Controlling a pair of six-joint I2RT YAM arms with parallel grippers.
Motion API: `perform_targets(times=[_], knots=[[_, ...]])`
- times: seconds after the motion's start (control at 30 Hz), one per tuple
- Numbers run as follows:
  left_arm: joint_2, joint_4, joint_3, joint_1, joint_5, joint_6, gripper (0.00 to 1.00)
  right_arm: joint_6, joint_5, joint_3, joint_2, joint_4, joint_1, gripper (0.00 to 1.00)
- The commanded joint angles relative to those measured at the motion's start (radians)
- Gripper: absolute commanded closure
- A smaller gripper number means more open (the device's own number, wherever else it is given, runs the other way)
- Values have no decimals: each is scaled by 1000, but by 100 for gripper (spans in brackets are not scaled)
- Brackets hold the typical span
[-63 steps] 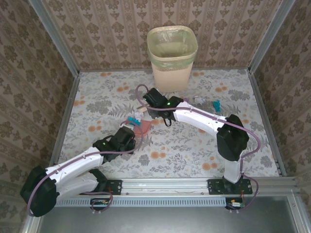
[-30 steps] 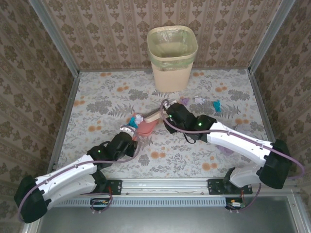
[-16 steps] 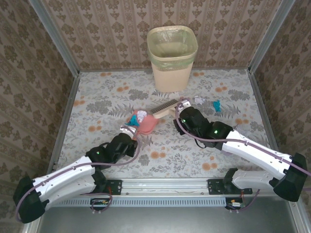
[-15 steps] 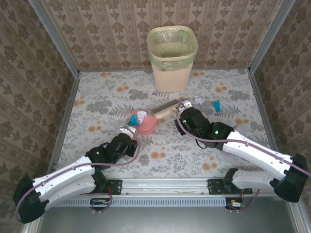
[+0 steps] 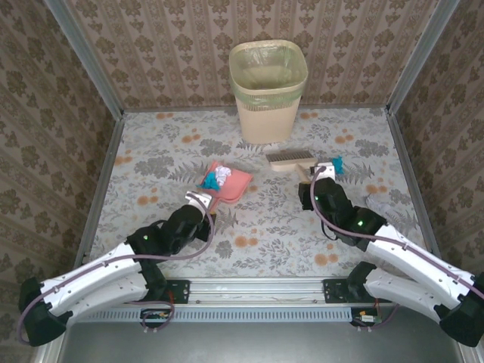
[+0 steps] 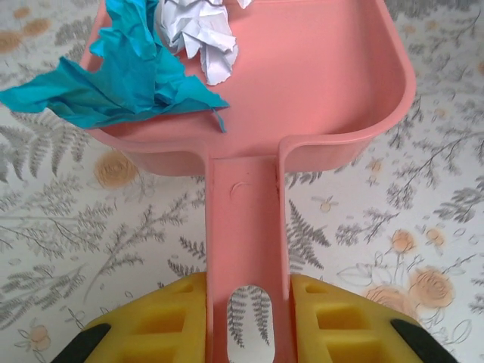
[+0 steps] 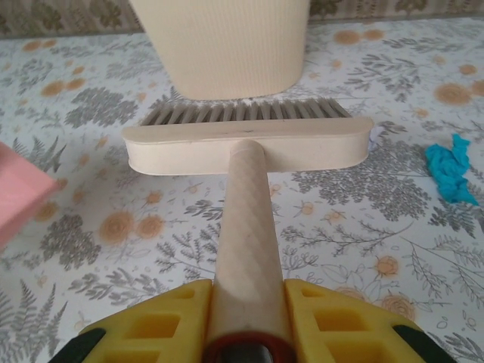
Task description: Sweep away the paper scraps from the table
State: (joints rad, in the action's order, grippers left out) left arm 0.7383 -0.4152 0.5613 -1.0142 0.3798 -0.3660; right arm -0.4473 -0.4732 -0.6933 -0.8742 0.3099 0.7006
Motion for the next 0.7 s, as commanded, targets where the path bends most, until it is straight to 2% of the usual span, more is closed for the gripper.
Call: perform_targets(times=[0.0,0.13,0.4,0.5,0.67], knots=[[48,-72,137,-3,27,-16,100,-42,-71,59,28,-124,-22,100],[145,-181,314,2,21,-34,100,-41,-63,122,48,-198,-26,100],[390,-409,811,61,-53,-15,100,30,22,239,73,-374,-26,100],[507,-490,1014,116,-119,0,100,34,68,251,62,-406,-26,100],[714,-545,1294,212,-298,-17,100,33,124,265,30,-457,-24,100]])
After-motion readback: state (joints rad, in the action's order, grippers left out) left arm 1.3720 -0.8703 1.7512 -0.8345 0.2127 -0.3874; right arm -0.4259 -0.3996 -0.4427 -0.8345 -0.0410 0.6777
